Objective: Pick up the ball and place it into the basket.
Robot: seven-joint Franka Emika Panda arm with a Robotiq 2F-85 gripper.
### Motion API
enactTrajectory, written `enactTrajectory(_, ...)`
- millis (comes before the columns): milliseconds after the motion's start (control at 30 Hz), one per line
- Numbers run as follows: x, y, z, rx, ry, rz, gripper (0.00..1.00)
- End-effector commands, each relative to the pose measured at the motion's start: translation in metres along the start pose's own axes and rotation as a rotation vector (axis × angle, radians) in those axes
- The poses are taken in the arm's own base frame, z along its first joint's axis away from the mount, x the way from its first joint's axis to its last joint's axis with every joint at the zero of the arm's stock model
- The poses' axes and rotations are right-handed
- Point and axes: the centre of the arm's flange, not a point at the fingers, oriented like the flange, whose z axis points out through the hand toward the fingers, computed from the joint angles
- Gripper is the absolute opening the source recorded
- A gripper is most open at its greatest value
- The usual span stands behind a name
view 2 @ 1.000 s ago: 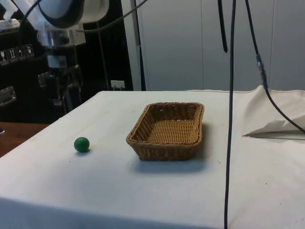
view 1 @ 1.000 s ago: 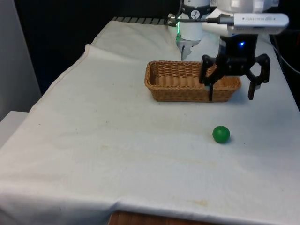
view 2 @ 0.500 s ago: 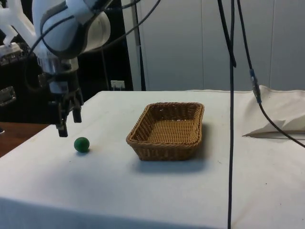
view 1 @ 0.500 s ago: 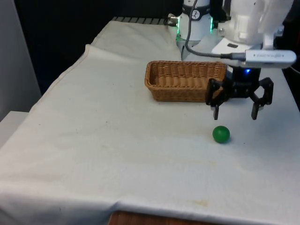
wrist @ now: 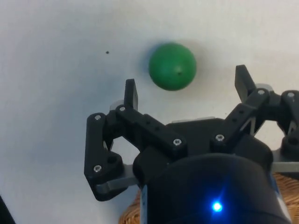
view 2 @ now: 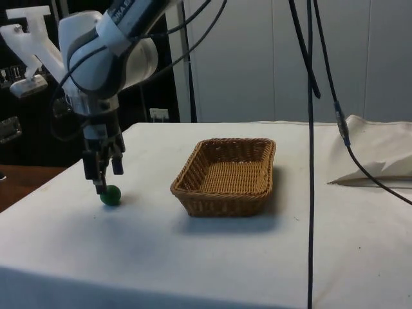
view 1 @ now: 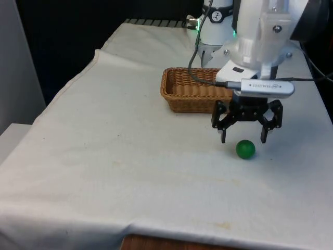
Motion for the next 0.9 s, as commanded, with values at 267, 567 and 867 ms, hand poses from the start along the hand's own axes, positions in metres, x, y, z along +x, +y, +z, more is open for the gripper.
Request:
enactTrajectory(267,0.001,-0.018,0.005,0.007,0.026,-0.007,1.0)
enactTrajectory(567,0.0,-0.019,0.015,0.004,0.028,-0.001,1.0)
enactTrajectory(867,0.0,-0.017,0.017,-0.003,0.03,-0.001,1.0)
